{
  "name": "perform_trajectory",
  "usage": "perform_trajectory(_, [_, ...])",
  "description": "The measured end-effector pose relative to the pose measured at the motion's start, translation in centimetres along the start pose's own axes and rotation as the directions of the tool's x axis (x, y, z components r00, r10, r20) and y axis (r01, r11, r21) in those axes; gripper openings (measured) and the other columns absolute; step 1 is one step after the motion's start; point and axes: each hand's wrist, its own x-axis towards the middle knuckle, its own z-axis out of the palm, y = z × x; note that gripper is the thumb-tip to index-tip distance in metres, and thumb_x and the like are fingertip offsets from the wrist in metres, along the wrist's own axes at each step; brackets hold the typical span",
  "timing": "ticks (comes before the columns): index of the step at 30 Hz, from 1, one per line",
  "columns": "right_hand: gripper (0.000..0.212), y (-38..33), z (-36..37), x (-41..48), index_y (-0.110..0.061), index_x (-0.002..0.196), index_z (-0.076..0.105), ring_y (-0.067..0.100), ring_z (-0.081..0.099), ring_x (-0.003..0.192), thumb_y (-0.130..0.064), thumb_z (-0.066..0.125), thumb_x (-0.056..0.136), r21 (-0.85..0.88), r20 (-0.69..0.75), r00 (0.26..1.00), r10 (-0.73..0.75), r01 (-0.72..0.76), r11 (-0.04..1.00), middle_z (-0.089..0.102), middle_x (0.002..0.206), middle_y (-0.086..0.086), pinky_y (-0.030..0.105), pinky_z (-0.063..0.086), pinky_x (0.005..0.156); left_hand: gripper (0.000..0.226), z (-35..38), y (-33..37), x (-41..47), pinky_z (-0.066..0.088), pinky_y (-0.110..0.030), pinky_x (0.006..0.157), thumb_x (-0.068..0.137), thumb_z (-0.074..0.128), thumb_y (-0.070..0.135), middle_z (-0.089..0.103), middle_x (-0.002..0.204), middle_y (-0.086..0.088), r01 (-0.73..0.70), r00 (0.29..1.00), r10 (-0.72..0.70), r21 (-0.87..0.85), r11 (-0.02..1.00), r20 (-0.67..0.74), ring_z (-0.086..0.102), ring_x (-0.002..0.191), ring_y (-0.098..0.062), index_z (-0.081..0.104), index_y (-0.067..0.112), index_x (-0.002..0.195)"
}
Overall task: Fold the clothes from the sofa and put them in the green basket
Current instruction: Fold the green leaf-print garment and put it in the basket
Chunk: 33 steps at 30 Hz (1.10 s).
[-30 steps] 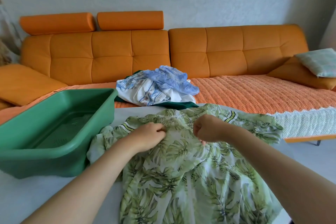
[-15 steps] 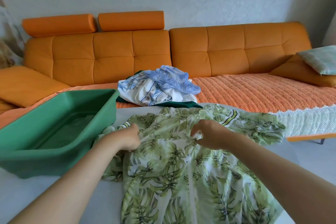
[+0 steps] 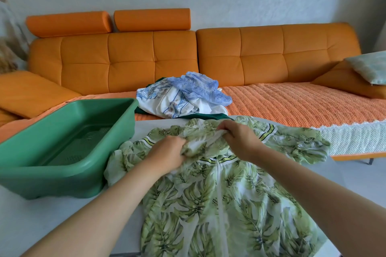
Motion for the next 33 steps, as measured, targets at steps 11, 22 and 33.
perform_trajectory(11, [0.034, 0.4, -4.4, -1.1, -0.035, 0.076, 0.073, 0.008, 0.061, 0.090, -0.004, 0.060, 0.083, -0.538, 0.559, 0.793, 0.244, 0.122, 0.834, 0.071, 0.099, -0.011, 0.026, 0.047, 0.088, 0.026, 0.8, 3.4, -0.2, 0.046, -0.024, 0.066, 0.079, 0.067, 0.063, 0.062, 0.088, 0.018, -0.124, 0.857, 0.177, -0.142, 0.982, 0.483, 0.060, 0.078, -0.006, 0.064, 0.039, 0.088])
perform_trajectory(22, [0.043, 3.2, -1.9, 3.1, -0.037, 0.128, 0.056, 0.015, 0.059, 0.074, -0.012, 0.044, 0.096, -0.568, 0.107, 0.987, 0.116, -0.035, 0.823, 0.052, 0.122, -0.006, 0.028, 0.048, 0.053, 0.048, 1.1, -0.4, 5.9, 0.045, -0.032, 0.068, 0.102, 0.026, 0.055, 0.054, 0.131, -0.005, 0.291, 0.956, -0.286, 0.082, 0.953, -0.060, 0.060, 0.101, -0.026, 0.039, 0.039, 0.146])
perform_trajectory(33, [0.030, 7.0, -0.5, 9.5, -0.016, 0.096, 0.068, 0.026, 0.060, 0.073, -0.002, 0.042, 0.088, -0.498, -0.028, 0.955, 0.295, -0.269, 0.824, 0.064, 0.085, 0.004, 0.028, 0.044, 0.051, 0.026, 2.3, -2.4, 12.6, 0.043, -0.027, 0.057, 0.100, 0.054, 0.028, 0.069, 0.102, 0.006, 0.234, 0.907, -0.346, -0.395, 0.888, -0.240, 0.061, 0.070, -0.015, 0.063, 0.032, 0.124])
